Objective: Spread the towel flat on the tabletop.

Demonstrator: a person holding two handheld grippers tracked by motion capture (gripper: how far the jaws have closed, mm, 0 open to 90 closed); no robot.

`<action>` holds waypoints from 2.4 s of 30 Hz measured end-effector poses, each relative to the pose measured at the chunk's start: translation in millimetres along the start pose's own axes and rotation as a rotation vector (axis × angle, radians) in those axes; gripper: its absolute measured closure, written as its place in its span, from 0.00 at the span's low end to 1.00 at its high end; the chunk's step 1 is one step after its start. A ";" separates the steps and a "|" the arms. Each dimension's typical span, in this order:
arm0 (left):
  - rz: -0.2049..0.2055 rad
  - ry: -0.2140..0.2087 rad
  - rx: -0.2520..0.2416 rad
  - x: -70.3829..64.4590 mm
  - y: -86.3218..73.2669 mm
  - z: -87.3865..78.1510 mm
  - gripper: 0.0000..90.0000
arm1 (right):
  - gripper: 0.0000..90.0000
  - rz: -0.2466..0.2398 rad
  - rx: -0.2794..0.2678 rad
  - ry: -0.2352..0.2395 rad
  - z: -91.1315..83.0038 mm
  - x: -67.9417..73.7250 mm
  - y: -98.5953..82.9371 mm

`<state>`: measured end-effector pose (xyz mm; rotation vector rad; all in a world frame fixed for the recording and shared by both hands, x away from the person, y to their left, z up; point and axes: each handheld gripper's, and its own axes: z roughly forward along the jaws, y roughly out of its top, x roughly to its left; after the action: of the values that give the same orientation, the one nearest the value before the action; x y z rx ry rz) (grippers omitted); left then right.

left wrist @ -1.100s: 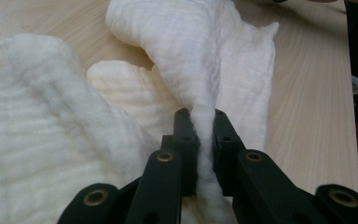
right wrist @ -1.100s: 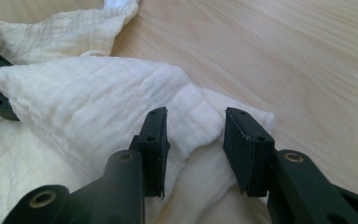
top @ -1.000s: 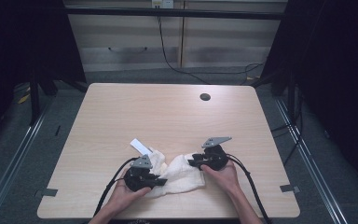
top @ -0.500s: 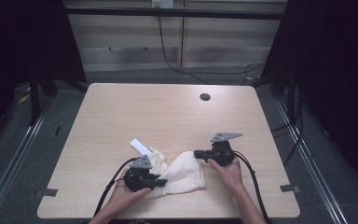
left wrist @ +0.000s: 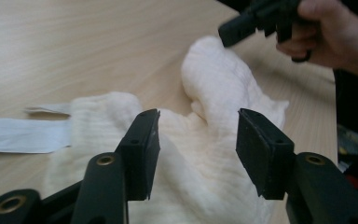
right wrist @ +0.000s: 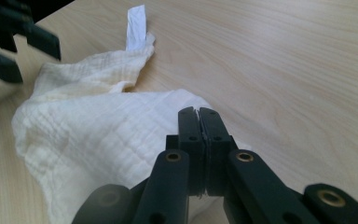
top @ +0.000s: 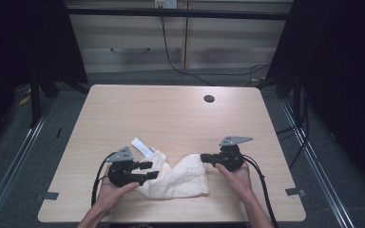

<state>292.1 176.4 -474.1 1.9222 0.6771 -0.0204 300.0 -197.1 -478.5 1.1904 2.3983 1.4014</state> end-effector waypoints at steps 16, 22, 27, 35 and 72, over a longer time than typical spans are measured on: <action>-0.128 0.115 0.099 69.2 17.6 38.1 0.66 | 0.99 0.011 0.020 -0.003 4.3 -8.2 -3.6; -0.121 0.112 0.125 71.0 19.5 51.7 0.71 | 0.99 0.010 0.022 -0.006 3.3 -9.1 -3.1; -0.092 0.126 0.153 70.3 15.7 62.7 0.74 | 0.99 0.014 0.024 -0.011 1.6 -10.9 -3.0; 0.029 0.197 0.191 58.0 17.3 66.6 0.82 | 0.99 0.023 0.032 -0.012 4.5 -11.8 -4.3; -0.050 0.107 -0.103 49.3 38.2 -1.5 0.99 | 0.99 0.062 -0.105 -0.063 -54.7 -30.7 13.2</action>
<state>350.8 188.5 -456.8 1.8173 0.7834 0.0846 303.4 -252.0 -445.6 1.2730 2.2348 1.4640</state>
